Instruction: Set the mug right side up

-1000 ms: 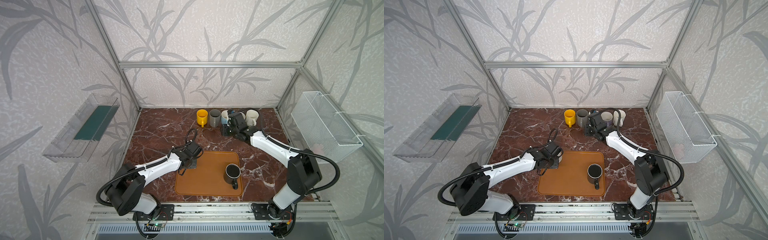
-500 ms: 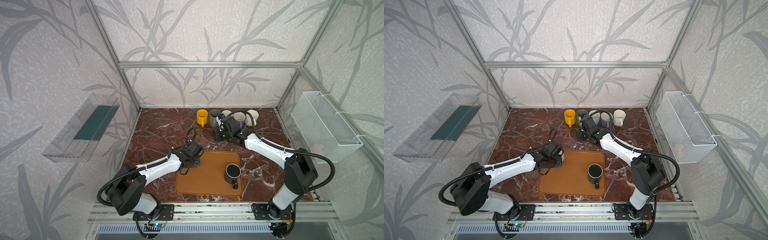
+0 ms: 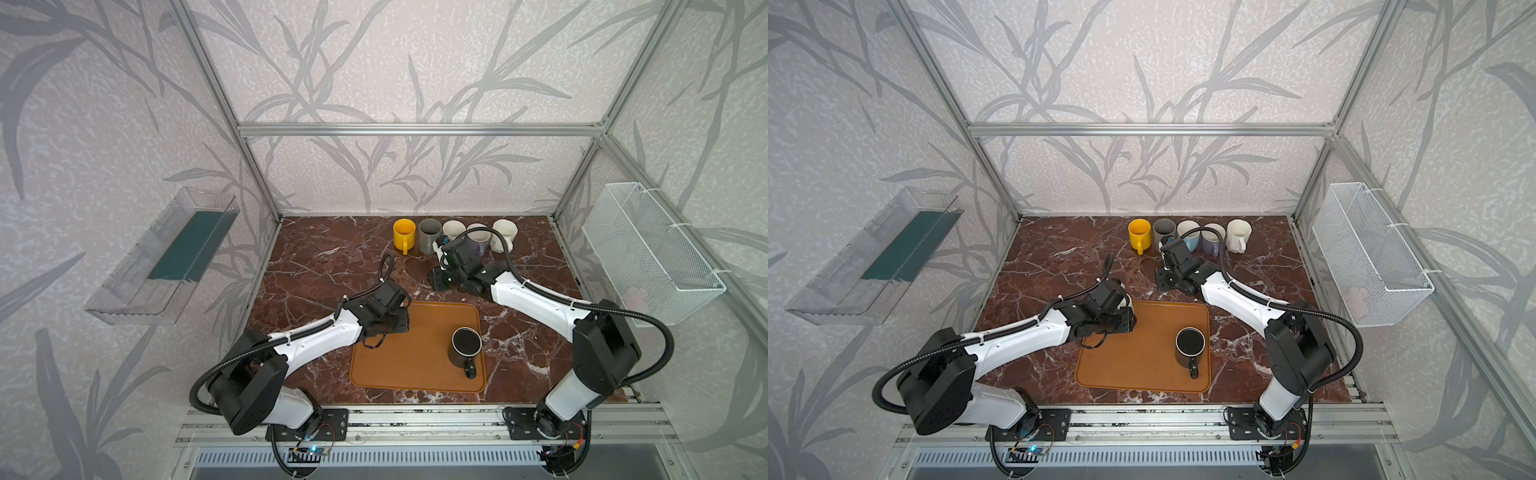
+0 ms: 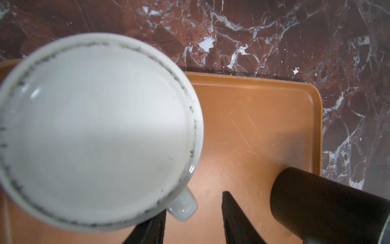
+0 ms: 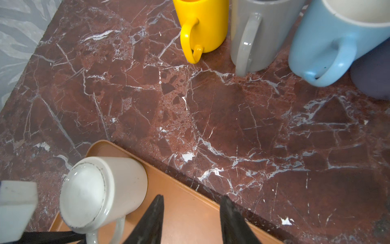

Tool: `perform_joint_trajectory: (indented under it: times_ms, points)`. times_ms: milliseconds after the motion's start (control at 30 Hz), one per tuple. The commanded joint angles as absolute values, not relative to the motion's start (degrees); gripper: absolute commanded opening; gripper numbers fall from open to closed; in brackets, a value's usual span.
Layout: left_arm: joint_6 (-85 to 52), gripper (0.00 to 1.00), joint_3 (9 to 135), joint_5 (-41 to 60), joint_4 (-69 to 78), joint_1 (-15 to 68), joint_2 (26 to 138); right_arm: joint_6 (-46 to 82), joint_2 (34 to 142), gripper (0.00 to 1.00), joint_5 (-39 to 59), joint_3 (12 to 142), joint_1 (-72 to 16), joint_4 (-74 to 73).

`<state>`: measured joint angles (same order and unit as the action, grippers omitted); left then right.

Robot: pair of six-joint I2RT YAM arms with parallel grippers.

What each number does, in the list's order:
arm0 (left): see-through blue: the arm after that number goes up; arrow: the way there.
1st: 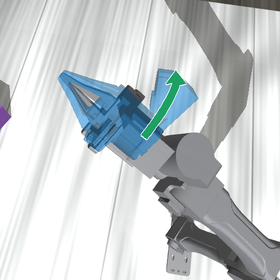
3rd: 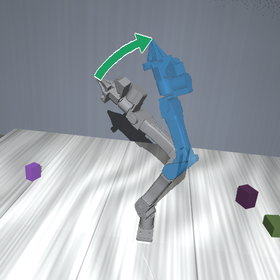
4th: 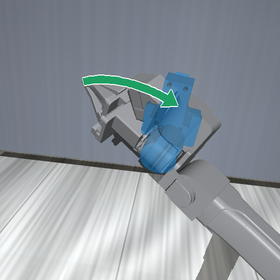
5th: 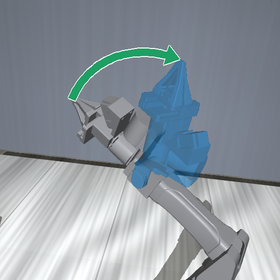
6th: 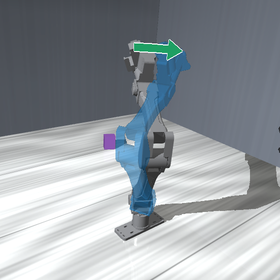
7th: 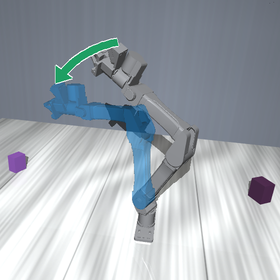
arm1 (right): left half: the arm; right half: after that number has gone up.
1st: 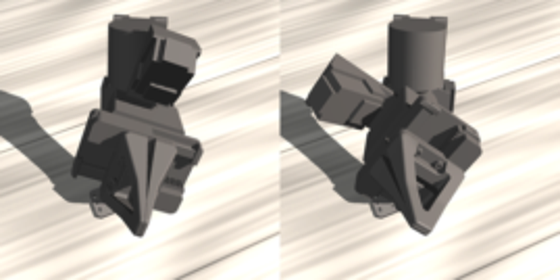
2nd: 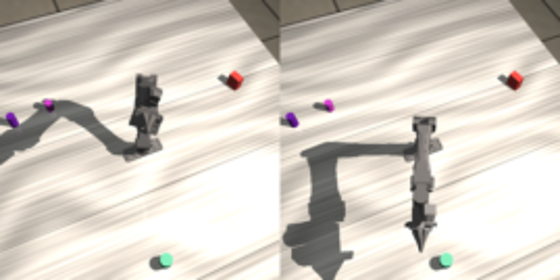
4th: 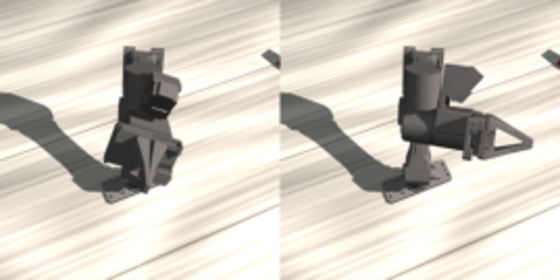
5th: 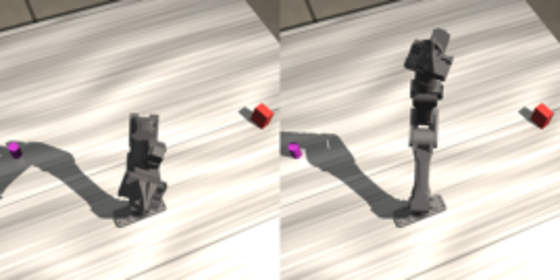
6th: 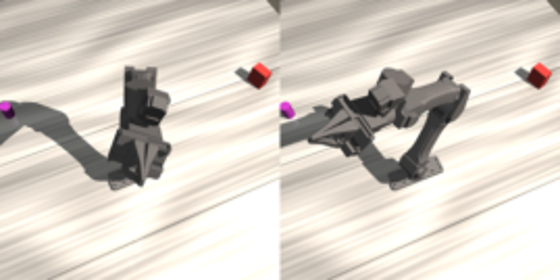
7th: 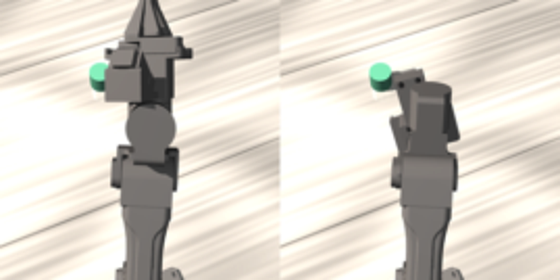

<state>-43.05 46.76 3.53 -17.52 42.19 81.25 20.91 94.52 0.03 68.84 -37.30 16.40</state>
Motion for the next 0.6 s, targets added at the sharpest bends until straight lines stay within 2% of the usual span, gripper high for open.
perform_joint_trajectory:
  times_ms: [0, 333, 567]
  points:
    - [-41.84, 0.46, 46.33, 0.71, -17.61, 41.84, 78.57, 19.53, 92.11, 0.45, 0.09, 68.17, -38.20, 18.12]
    - [-39.58, 0.48, 43.85, -6.06, -22.40, 40.58, 66.83, 14.56, 88.58, 0.45, -0.48, 67.56, -43.15, 21.85]
    - [-37.27, 0.49, 43.25, -9.22, -29.52, 34.44, 59.63, 12.68, 87.48, 0.46, -3.15, 69.81, -48.31, 27.22]
